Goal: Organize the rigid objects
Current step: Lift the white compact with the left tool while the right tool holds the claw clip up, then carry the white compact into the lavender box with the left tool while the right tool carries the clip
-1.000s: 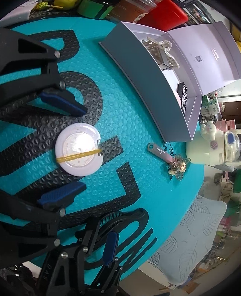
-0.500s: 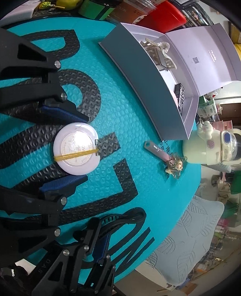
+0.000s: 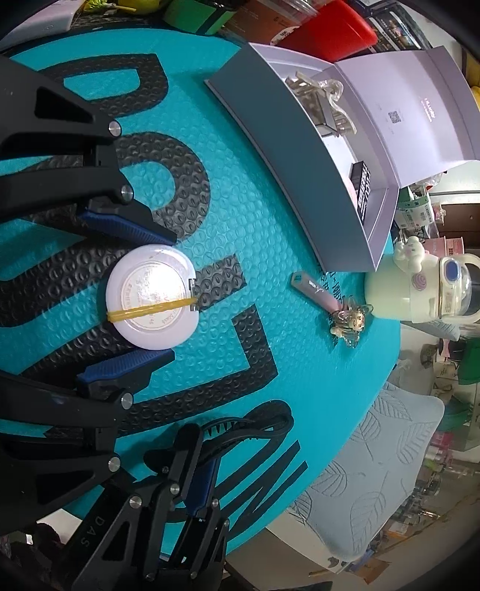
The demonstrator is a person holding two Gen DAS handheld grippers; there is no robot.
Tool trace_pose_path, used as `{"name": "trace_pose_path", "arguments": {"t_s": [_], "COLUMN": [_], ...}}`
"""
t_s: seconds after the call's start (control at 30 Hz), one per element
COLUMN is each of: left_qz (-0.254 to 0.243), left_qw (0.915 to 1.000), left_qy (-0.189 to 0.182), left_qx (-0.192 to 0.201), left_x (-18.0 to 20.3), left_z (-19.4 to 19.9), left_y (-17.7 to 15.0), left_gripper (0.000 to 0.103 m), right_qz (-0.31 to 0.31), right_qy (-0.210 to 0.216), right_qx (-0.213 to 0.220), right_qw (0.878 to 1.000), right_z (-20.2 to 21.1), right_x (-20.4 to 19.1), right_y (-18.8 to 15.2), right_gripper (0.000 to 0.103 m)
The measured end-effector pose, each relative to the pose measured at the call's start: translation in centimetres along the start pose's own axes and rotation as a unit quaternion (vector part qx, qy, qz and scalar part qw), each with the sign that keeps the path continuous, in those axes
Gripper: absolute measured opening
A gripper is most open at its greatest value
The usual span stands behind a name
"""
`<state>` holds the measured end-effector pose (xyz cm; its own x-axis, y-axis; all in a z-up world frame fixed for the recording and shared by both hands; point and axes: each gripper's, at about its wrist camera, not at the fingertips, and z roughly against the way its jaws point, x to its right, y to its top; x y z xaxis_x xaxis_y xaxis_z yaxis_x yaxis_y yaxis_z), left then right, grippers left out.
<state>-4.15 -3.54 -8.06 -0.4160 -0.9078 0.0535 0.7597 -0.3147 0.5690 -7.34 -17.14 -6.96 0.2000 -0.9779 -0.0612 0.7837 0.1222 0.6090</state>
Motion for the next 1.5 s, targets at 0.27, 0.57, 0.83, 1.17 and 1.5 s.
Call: {"name": "trace_pose_path", "arguments": {"t_s": [0.27, 0.57, 0.83, 1.17, 1.5], "left_qz": [0.013, 0.040, 0.060, 0.068, 0.063], "left_qw": [0.9996, 0.9976, 0.9950, 0.9933, 0.9918], "left_qy": [0.022, 0.051, 0.069, 0.073, 0.080], "left_qx": [0.011, 0.023, 0.040, 0.057, 0.077], "left_x": [-1.0, -2.5, -3.8, -5.3, -6.6], "left_z": [1.8, 4.0, 6.2, 7.3, 8.2], "left_y": [-0.9, -2.4, -3.4, -2.6, 0.0], "left_gripper": [0.055, 0.055, 0.055, 0.055, 0.055], "right_qz": [0.015, 0.055, 0.087, 0.113, 0.123], "right_qy": [0.025, 0.059, 0.088, 0.109, 0.123], "right_qx": [0.006, 0.014, 0.019, 0.023, 0.031], "right_qw": [1.000, 0.997, 0.992, 0.987, 0.984], "right_z": [0.8, 1.4, 2.1, 2.6, 2.8], "right_x": [-1.3, -4.1, -6.7, -8.5, -8.8], "right_y": [-0.1, -0.1, 0.1, 1.0, 3.7], "right_gripper": [0.019, 0.019, 0.019, 0.019, 0.019]}}
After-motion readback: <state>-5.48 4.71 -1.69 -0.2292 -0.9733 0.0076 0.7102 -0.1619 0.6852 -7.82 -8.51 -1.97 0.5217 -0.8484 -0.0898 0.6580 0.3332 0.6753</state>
